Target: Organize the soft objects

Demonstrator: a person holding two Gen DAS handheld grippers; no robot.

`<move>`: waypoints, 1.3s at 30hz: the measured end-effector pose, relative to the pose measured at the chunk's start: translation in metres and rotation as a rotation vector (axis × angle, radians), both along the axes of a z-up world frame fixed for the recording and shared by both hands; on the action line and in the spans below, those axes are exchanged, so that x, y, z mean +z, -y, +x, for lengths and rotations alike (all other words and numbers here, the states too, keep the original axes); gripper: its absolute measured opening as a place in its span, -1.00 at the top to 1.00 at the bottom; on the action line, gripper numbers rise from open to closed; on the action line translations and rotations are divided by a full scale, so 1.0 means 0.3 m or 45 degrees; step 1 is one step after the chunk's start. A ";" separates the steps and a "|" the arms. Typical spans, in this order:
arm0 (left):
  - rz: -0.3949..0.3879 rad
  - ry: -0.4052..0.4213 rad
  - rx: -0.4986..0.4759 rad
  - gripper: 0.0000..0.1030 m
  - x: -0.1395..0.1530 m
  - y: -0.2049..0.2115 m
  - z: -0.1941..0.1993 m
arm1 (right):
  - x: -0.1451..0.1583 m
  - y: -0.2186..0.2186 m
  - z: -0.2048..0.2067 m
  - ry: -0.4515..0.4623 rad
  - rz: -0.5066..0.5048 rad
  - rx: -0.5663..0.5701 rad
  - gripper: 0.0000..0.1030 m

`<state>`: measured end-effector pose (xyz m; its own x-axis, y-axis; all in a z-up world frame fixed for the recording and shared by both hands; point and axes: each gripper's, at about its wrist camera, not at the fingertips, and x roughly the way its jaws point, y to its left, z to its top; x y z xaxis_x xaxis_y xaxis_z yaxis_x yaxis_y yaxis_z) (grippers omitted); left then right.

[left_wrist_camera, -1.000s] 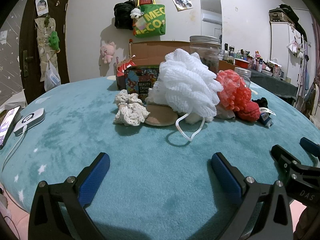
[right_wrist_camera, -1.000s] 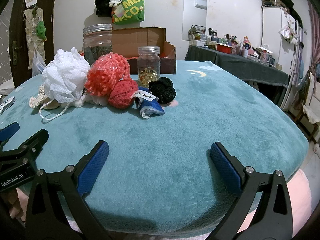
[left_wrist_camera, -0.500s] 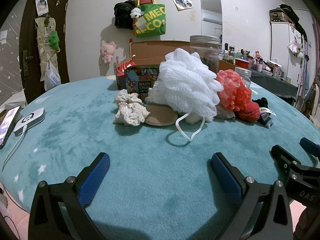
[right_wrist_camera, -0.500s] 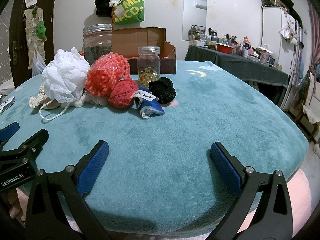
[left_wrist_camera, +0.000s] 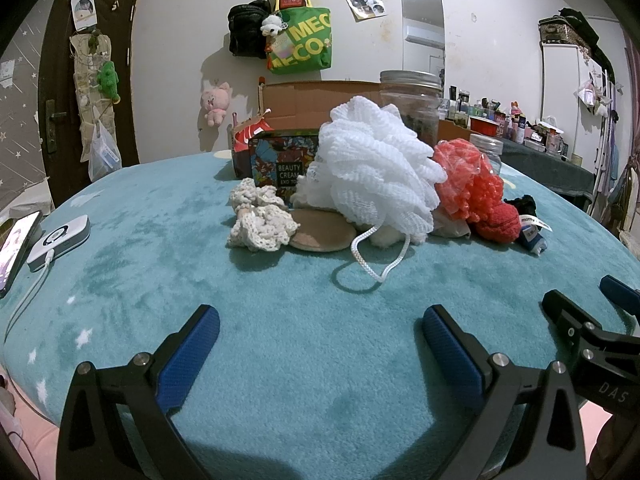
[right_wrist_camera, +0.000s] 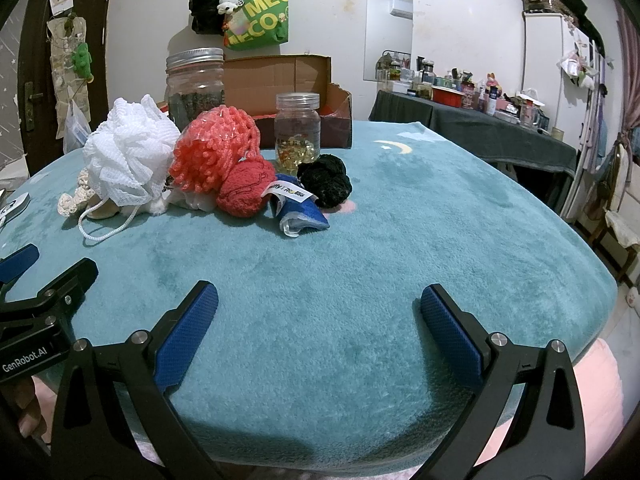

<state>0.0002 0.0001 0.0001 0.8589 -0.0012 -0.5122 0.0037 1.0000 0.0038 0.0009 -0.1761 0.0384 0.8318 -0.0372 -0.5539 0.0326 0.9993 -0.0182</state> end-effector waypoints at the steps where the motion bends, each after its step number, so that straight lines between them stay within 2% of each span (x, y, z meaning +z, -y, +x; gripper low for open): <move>1: 0.000 0.000 0.000 -1.00 0.000 0.000 0.000 | 0.000 0.000 0.000 0.000 0.000 0.000 -1.00; 31: -0.004 -0.006 0.001 -1.00 0.001 -0.001 0.001 | -0.002 -0.001 -0.003 0.001 0.001 0.000 -1.00; 34: 0.023 0.010 -0.002 -1.00 -0.002 -0.003 0.005 | -0.003 -0.001 -0.003 -0.004 0.002 0.002 -1.00; 36: 0.042 0.051 -0.014 -1.00 0.031 0.003 -0.005 | 0.002 0.002 0.001 -0.024 0.018 0.009 -1.00; 39: 0.010 0.066 -0.041 -1.00 0.089 -0.013 0.024 | 0.028 0.023 0.016 -0.030 0.045 0.011 -1.00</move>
